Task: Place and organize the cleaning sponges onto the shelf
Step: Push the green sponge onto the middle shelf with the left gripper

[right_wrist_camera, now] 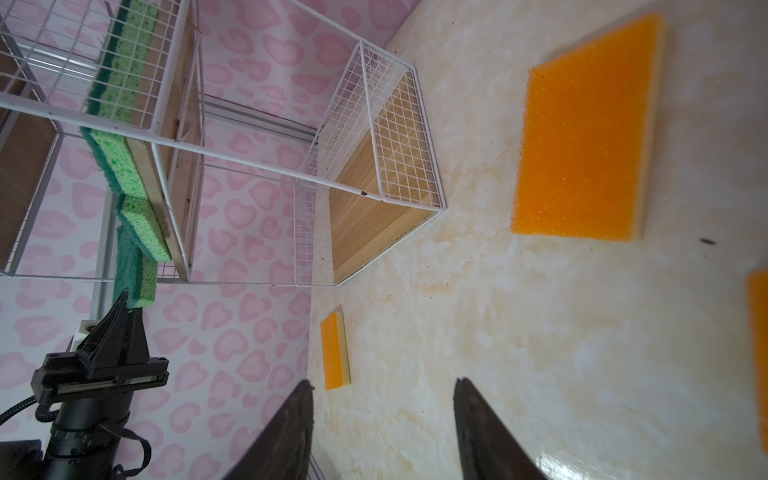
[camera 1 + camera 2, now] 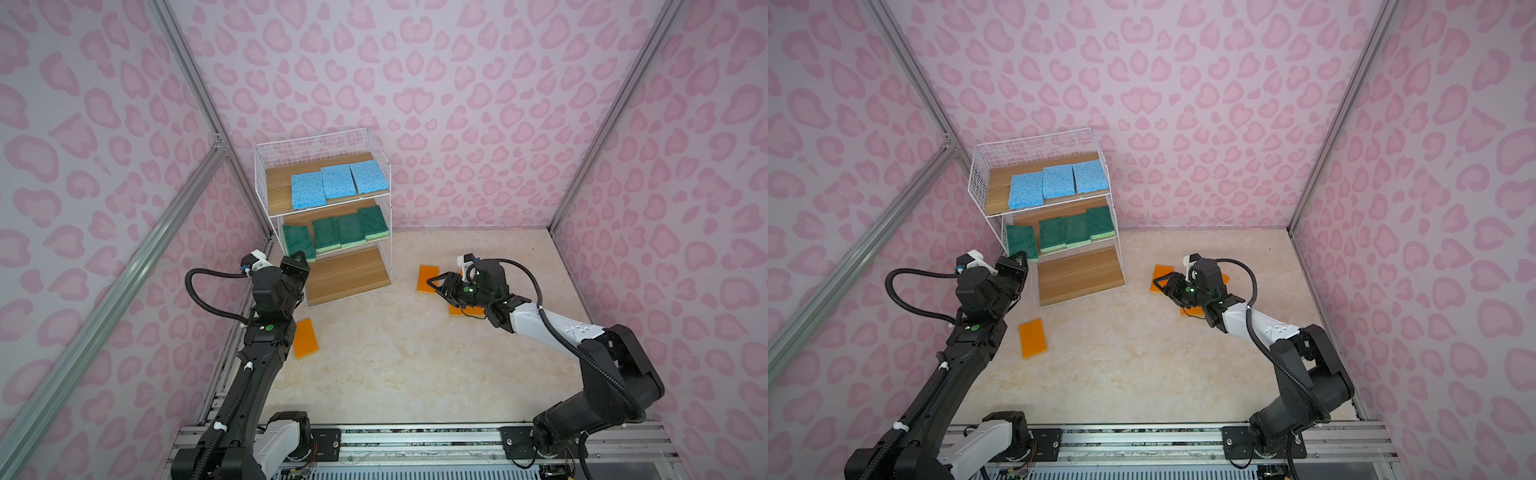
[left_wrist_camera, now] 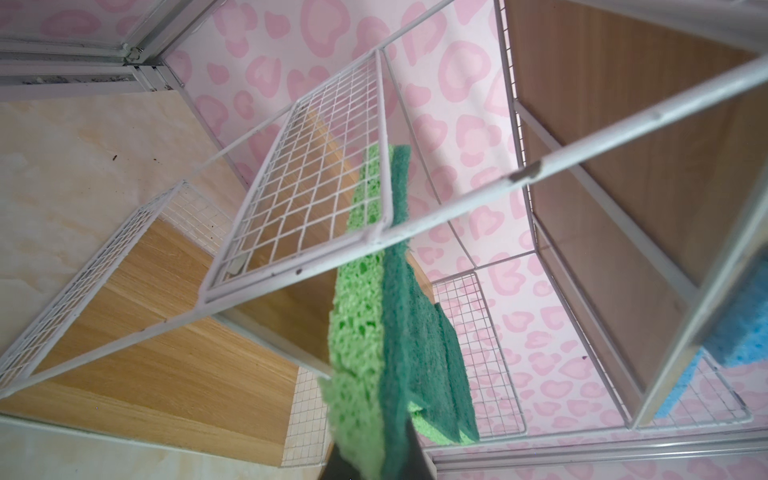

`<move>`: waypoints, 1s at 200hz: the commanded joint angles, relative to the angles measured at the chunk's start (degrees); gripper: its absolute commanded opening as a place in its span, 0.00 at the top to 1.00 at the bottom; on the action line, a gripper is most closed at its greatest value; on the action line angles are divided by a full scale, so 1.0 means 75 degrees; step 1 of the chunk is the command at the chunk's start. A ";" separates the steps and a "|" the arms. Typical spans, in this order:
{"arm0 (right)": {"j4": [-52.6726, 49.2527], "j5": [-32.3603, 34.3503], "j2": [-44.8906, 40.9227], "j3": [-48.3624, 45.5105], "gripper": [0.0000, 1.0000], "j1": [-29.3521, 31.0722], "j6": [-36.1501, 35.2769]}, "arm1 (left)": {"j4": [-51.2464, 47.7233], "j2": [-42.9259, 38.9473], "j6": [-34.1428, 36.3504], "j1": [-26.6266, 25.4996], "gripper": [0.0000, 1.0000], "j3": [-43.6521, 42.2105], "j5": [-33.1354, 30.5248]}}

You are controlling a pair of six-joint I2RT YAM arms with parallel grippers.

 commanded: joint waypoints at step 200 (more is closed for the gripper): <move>0.0301 -0.0182 0.0039 -0.0057 0.45 -0.0095 -0.0048 | 0.1154 0.1635 -0.0036 0.0427 0.96 0.0787 0.1313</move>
